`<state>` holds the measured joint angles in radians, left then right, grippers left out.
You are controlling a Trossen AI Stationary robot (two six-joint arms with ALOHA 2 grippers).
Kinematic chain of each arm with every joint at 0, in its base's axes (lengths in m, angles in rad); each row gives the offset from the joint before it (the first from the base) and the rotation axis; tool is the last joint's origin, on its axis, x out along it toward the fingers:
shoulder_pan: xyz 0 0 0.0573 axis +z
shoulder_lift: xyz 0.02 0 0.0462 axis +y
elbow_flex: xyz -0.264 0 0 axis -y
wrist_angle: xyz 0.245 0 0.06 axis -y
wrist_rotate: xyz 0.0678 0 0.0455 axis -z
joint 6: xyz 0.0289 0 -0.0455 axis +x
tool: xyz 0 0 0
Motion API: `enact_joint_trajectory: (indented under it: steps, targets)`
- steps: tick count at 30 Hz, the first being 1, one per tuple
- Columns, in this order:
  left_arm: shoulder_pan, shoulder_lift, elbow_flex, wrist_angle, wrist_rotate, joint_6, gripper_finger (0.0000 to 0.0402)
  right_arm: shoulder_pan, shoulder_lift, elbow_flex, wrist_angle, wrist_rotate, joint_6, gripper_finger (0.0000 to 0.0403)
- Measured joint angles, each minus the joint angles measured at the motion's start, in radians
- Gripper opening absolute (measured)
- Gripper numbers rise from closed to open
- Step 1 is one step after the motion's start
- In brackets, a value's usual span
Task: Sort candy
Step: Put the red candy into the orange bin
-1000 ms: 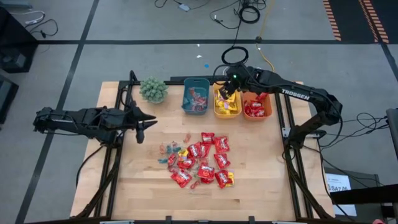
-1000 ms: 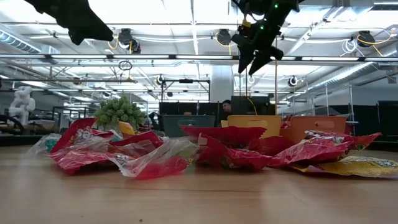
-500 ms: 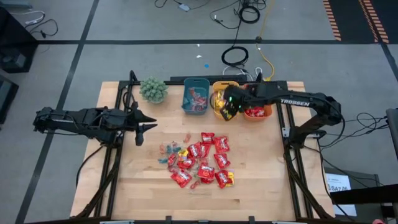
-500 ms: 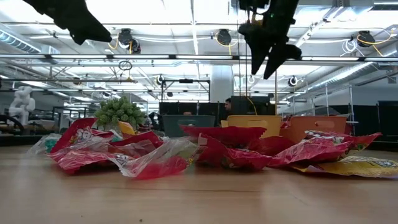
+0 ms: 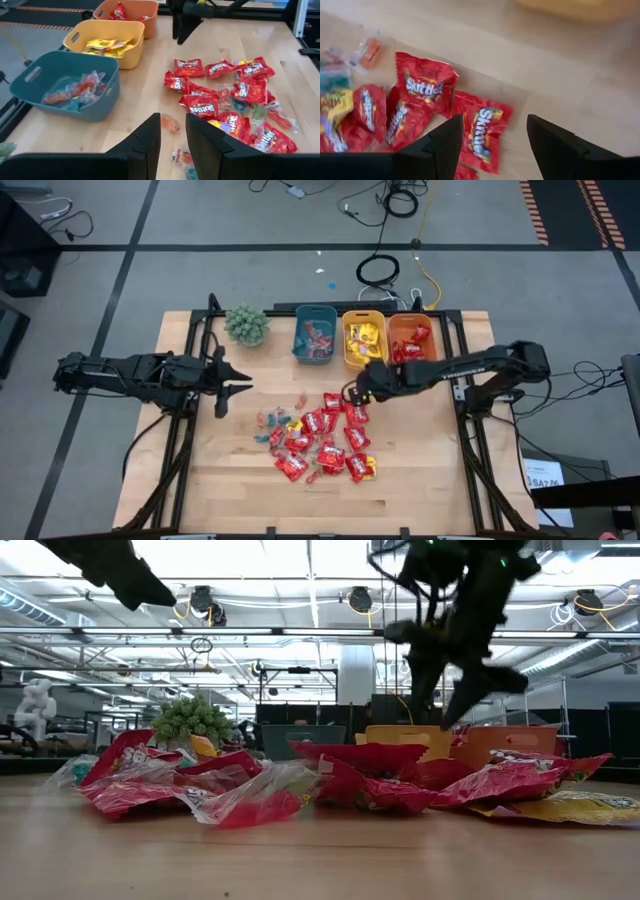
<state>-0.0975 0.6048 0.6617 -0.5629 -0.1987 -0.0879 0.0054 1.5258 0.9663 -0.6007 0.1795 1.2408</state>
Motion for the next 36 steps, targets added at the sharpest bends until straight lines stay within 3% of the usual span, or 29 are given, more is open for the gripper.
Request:
enact_joint_trajectory:
  steps: [6,13,15,18,20,22,27,33,36]
  targets:
    - [0.0,0.005,0.0,-0.004,0.045,0.009,0.0102,0.051,0.101,-0.085,0.215,-0.003,0.108,0.021]
    - [0.0,0.011,0.0,-0.001,0.096,0.019,0.0102,0.08,0.348,0.03,0.118,0.001,0.115,0.0203]
    - [-0.001,0.01,0.0,-0.003,0.107,0.019,0.0102,0.088,0.382,0.078,0.052,-0.011,0.098,0.0179]
    - [-0.001,0.01,0.0,-0.006,0.131,0.018,0.0102,0.11,0.398,0.159,-0.097,0.028,0.038,0.0103]
    - [-0.001,0.01,0.0,-0.007,0.138,0.018,0.0102,0.117,0.38,0.223,-0.227,0.057,-0.007,0.0041]
    - [-0.001,0.01,0.0,-0.008,0.138,0.019,0.0102,0.118,0.348,0.283,-0.394,0.091,-0.057,0.0017]
    - [-0.001,0.01,0.0,-0.007,0.106,0.025,0.0102,0.087,0.22,0.437,-0.676,0.287,-0.129,0.0036]
    - [-0.001,0.01,0.0,0.01,0.08,0.018,0.0102,-0.005,0.018,0.465,-0.756,0.539,-0.228,0.0012]
    - [-0.001,0.012,0.0,0.02,0.081,0.018,0.0102,-0.075,-0.046,0.463,-0.79,0.614,-0.266,0.0013]
